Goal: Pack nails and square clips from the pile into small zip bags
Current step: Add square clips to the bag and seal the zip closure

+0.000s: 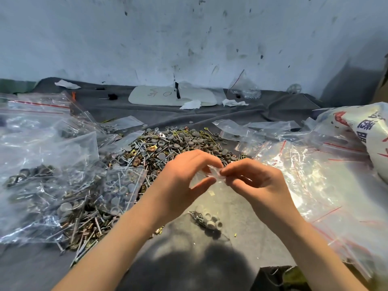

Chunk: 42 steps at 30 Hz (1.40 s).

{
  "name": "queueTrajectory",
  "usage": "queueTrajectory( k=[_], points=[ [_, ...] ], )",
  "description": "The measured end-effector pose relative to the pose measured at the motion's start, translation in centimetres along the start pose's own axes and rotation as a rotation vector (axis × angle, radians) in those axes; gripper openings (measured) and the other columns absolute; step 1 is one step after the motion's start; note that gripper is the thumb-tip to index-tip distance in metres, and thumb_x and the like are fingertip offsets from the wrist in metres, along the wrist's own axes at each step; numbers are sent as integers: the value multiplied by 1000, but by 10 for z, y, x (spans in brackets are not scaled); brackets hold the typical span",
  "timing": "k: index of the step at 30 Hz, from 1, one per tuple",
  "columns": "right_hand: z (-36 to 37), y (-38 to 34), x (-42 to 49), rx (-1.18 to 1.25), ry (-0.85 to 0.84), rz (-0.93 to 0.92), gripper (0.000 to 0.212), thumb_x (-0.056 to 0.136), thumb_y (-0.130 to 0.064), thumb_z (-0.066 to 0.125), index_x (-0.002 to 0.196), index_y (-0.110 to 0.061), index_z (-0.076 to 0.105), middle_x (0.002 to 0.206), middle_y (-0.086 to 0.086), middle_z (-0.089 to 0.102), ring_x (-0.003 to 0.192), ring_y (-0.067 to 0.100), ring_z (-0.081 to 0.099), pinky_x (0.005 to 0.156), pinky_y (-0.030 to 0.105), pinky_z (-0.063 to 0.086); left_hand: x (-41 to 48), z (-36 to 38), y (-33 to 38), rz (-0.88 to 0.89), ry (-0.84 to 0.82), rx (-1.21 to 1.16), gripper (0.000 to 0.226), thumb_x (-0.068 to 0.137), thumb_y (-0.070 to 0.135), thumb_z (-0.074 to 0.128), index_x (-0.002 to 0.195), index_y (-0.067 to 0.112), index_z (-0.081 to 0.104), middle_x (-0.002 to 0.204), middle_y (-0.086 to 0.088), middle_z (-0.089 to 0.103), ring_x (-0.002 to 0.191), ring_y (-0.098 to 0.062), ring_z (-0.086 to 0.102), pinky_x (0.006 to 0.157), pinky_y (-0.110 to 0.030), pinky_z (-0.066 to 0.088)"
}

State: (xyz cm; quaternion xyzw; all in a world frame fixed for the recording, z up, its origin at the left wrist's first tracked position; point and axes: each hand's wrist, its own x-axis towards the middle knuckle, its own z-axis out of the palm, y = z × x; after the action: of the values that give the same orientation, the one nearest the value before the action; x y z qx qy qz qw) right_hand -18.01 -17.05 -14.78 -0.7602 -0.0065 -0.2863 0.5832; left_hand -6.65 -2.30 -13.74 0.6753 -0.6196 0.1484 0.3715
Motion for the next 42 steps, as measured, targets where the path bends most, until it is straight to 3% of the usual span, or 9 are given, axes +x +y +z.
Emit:
queueTrajectory(
  k=[8,19,22,25,29,32,35,37,42],
  points=[
    [-6,0,4,-640,91,-445,8,77,-5,71,84,-6,73,82,-1,70,75,7,64,70,22,53,-2,4,-3,99,76,125,9,80,6,69,89,3,71,90,-1,72,81,-16,68,83,-39,53],
    [-16,-11,16,-997,-185,-603,2,79,0,65,80,-2,65,82,7,61,73,27,55,60,38,50,0,-5,1,138,0,141,12,87,13,63,86,3,70,89,-2,70,76,-17,66,78,-41,50],
    [-20,-24,23,-906,-346,-496,5,74,-7,63,78,-9,63,84,2,61,76,24,53,62,39,49,3,-9,8,-12,-57,-30,12,88,20,63,87,9,68,83,4,67,71,-11,61,77,-40,49],
    [-22,-36,27,-545,-456,-281,5,73,-16,57,76,-19,60,87,2,59,80,20,57,67,31,50,5,-13,16,-162,-72,-240,7,86,18,60,85,13,64,75,7,66,70,-9,60,70,-30,48],
    [-24,-34,26,-245,-438,-20,14,71,-3,58,75,-16,62,77,4,59,69,21,52,60,34,43,6,-15,17,-158,-114,-224,6,89,21,58,90,16,62,76,9,64,70,-11,60,66,-32,49],
    [-24,-27,22,-130,-430,63,22,69,4,51,73,-15,61,68,-2,61,64,12,52,59,18,40,3,-16,5,-162,-175,-74,11,89,26,62,92,15,66,108,5,61,101,-11,53,90,-29,42],
    [-29,-22,19,-93,-411,80,10,70,-7,55,74,-14,60,69,1,60,66,12,52,61,20,40,1,-19,-2,-252,-298,-88,5,89,26,63,91,23,66,143,10,38,133,-4,30,113,-31,23],
    [-31,-18,19,-94,-388,65,6,74,-18,65,76,-15,61,71,0,58,67,13,50,61,20,41,1,-19,-2,-256,-281,-144,5,88,18,64,91,20,68,131,9,52,122,2,44,108,-26,34],
    [-38,-13,21,-57,-275,77,21,74,-11,77,87,-19,64,78,-2,61,71,12,54,67,21,47,3,-18,1,-308,-143,-232,29,82,2,69,102,22,69,85,10,69,81,-6,65,75,-20,54]
  ],
)
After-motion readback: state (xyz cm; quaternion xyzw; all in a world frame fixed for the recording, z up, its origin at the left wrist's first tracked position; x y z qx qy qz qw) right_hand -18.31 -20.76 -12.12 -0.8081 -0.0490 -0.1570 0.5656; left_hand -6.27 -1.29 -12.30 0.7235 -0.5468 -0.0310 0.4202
